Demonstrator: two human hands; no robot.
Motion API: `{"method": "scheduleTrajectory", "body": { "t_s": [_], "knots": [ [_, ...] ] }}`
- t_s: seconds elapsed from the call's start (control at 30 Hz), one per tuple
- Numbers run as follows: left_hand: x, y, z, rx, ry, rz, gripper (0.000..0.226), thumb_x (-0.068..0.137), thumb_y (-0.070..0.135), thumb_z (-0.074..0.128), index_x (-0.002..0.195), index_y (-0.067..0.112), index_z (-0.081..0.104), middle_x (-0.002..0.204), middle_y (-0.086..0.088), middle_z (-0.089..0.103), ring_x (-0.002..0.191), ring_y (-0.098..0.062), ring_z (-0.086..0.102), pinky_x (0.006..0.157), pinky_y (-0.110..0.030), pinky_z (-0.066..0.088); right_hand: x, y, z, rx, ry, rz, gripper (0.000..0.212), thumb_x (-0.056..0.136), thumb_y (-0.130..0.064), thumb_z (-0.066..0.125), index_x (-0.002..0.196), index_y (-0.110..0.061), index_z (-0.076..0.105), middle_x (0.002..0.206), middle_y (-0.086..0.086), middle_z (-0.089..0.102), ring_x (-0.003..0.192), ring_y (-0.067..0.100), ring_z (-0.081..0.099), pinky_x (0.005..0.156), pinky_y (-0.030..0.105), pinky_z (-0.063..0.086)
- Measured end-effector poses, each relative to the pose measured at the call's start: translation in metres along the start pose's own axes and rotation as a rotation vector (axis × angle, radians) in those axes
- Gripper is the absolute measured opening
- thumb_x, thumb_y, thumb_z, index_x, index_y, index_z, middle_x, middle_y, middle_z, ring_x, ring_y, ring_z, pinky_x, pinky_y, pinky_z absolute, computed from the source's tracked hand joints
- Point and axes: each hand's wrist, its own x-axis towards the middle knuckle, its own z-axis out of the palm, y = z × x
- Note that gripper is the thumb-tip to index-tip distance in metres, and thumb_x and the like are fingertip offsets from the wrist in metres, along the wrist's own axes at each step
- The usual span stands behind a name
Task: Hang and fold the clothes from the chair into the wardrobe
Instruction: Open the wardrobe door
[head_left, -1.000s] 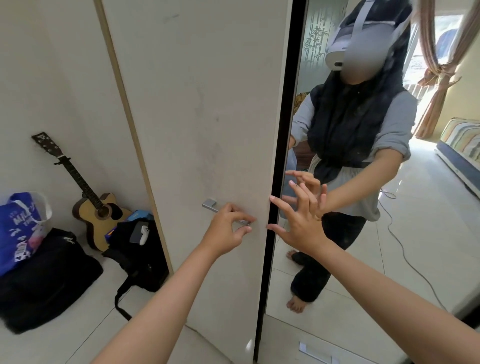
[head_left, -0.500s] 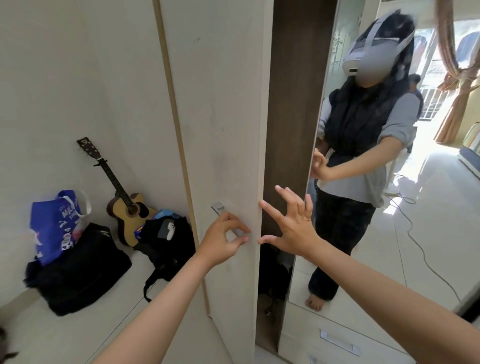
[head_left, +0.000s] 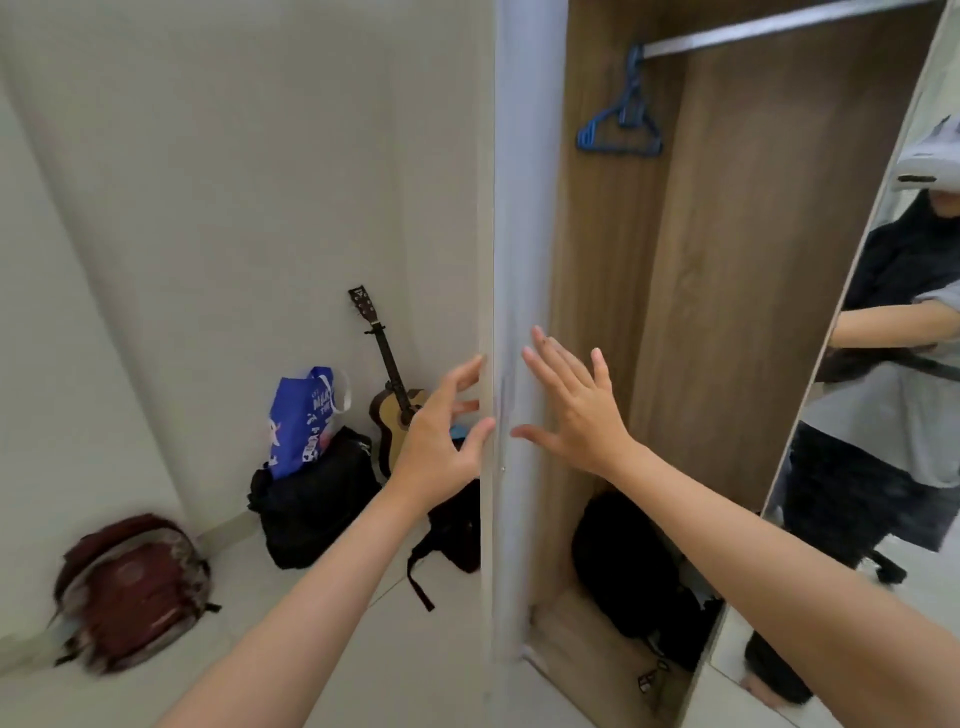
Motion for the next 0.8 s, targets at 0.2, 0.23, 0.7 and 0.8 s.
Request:
{"method": "scheduleTrajectory", "body": {
  "t_s": [0.2,0.23,0.7,0.8],
  "knots": [
    [0.015,-0.023,-0.038,0.335,0.097,0.004,0.061,0.089,0.015,0.059,0.141,0.033,0.035,0.105,0.009,0.047,0.084,-0.002,0.050,0.078,-0.025,0.051,0.069,-0.026,0.039,0.058,-0.145,-0.127,0.110,0.074,-0.064,0.066,0.151,-0.035,-0.007,0.161,-0.001,-0.009,0.149,0.023,0.005,0.110,0.066,0.017],
    [0.017,-0.029,-0.044,0.359,0.114,-0.009,0.062,0.088,0.013,0.059,0.142,0.032,0.035,0.102,0.009,0.046,0.080,-0.003,0.050,0.076,-0.024,0.051,0.077,-0.030,0.048,0.070,-0.163,-0.148,0.108,0.075,-0.064,0.064,0.151,-0.036,-0.007,0.161,-0.001,-0.011,0.149,0.023,0.002,0.111,0.064,0.015],
    [0.074,-0.099,-0.082,0.866,0.236,-0.134,0.081,0.084,0.012,0.064,0.149,0.020,0.017,0.155,-0.017,-0.012,0.144,-0.030,0.011,0.109,-0.023,0.025,0.173,-0.011,0.142,0.199,-0.095,-0.303,0.118,0.064,-0.062,0.074,0.150,-0.040,-0.003,0.160,0.000,-0.012,0.147,0.015,-0.011,0.101,0.075,0.012],
    [0.099,-0.103,-0.084,1.063,0.199,-0.188,0.101,0.078,0.026,0.072,0.150,0.018,0.002,0.146,-0.013,-0.039,0.140,-0.032,-0.027,0.115,-0.034,0.000,0.186,-0.004,0.159,0.170,-0.089,-0.365,0.118,0.061,-0.065,0.073,0.150,-0.040,0.000,0.160,0.001,-0.017,0.148,0.019,-0.013,0.096,0.079,0.008]
  ]
}}
